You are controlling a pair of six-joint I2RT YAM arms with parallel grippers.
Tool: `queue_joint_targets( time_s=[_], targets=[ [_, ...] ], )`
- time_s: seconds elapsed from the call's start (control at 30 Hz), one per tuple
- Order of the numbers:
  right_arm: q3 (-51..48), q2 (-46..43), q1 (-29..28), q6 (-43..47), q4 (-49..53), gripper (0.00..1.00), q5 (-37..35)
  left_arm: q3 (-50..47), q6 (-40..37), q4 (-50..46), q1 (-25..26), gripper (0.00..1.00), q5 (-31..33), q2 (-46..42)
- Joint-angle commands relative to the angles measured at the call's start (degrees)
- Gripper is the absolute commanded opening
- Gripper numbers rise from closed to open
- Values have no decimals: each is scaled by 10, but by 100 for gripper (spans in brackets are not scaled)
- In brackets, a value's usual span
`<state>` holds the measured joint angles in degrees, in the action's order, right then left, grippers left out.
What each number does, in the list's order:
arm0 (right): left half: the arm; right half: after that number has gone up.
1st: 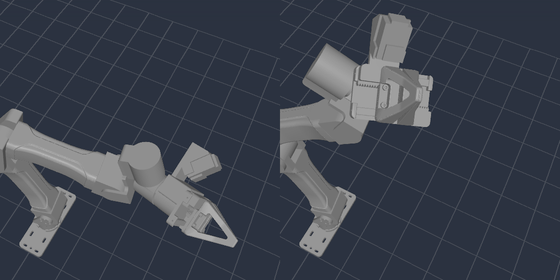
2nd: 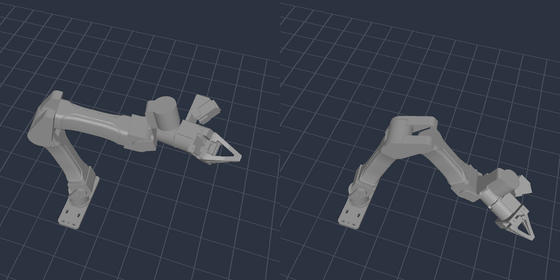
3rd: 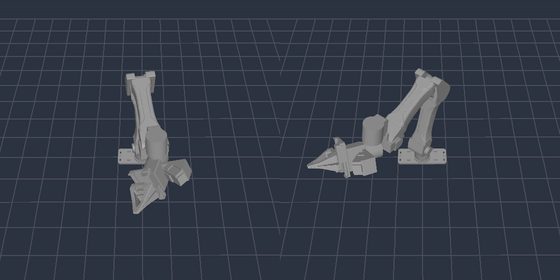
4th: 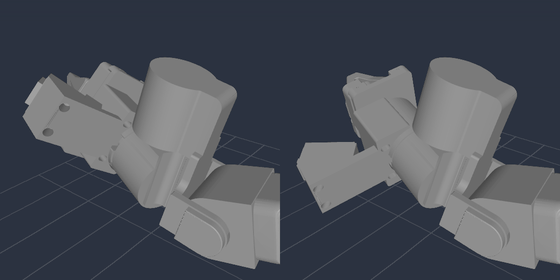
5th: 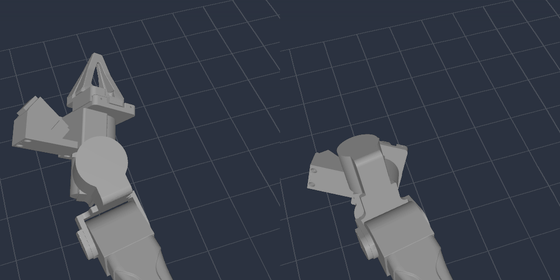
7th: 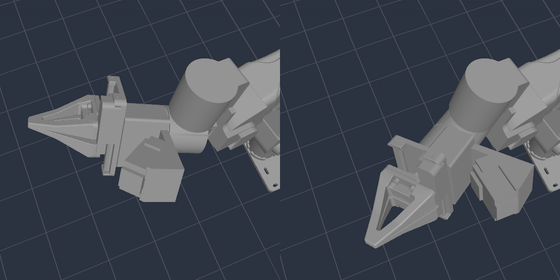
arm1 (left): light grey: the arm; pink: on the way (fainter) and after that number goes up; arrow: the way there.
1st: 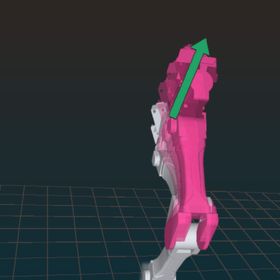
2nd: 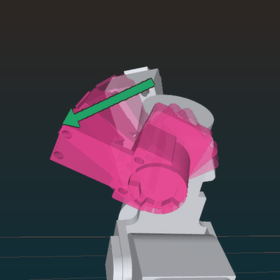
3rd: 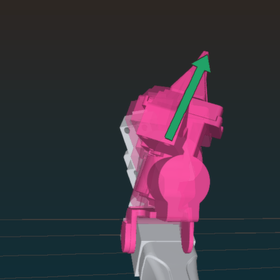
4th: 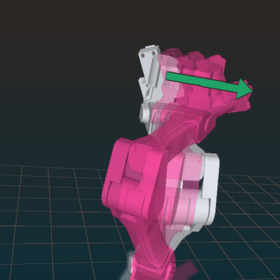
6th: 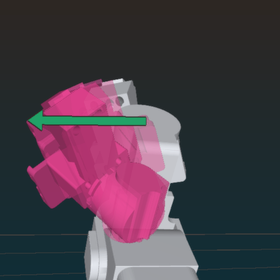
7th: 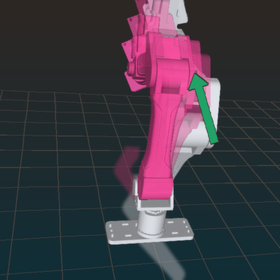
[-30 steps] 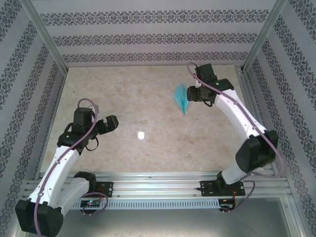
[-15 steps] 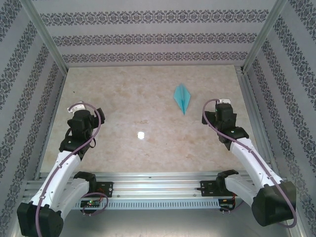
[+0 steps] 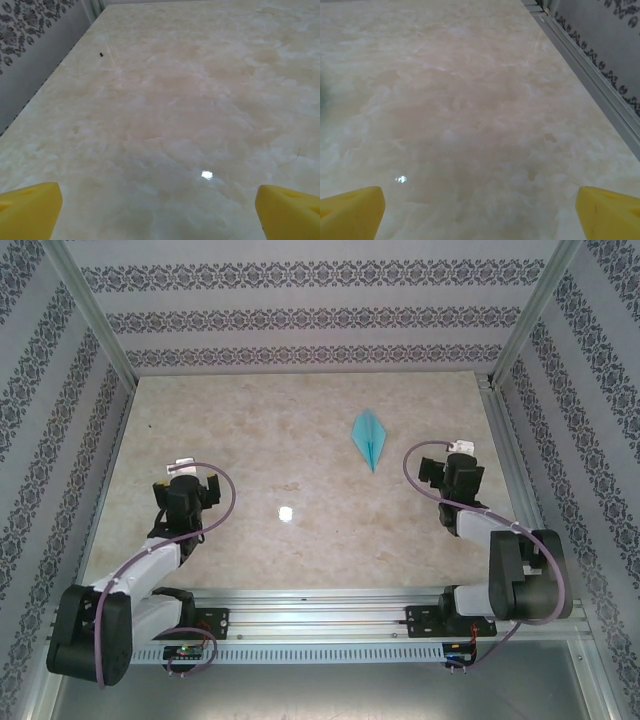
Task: Fold a paper plane with a square sheet of paper (fold left side to right side)
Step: Reset both arms
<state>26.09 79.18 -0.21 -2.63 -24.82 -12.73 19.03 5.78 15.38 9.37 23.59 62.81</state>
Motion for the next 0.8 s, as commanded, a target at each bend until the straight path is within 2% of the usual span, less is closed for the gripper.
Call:
queue_joint_targets(
  time_s=[0.0,0.07,0.13,0.2,0.27,0.33,0.4,0.47,0.53,0.6,0.77],
  targets=[
    [9,31,5,19,-145,98,50,-4,-34,127,-8,100,-43,40],
    [-2,63,2,24,-207,98,60,-7,-42,177,-8,100,-63,65],
    [-14,53,4,23,-204,98,64,-7,-52,218,-8,100,-73,89],
    [-36,72,5,25,-268,98,76,-1,-69,244,-10,100,-98,113],
    [-61,93,7,16,-342,98,57,4,-84,284,-11,100,-117,142],
    [-52,78,11,10,-297,98,51,4,-96,327,-13,100,-134,179],
    [-58,90,11,9,-331,98,51,5,-103,370,-15,100,-150,230],
    [-57,87,11,7,-320,98,50,11,-103,414,-18,100,-151,277],
    [-58,89,11,8,-327,98,50,39,-82,333,-34,100,-158,262],
    [-59,88,11,10,-327,98,48,41,-66,330,-51,100,-177,264],
    [-60,88,10,11,-329,98,51,41,-67,334,-51,100,-176,266]
  ],
)
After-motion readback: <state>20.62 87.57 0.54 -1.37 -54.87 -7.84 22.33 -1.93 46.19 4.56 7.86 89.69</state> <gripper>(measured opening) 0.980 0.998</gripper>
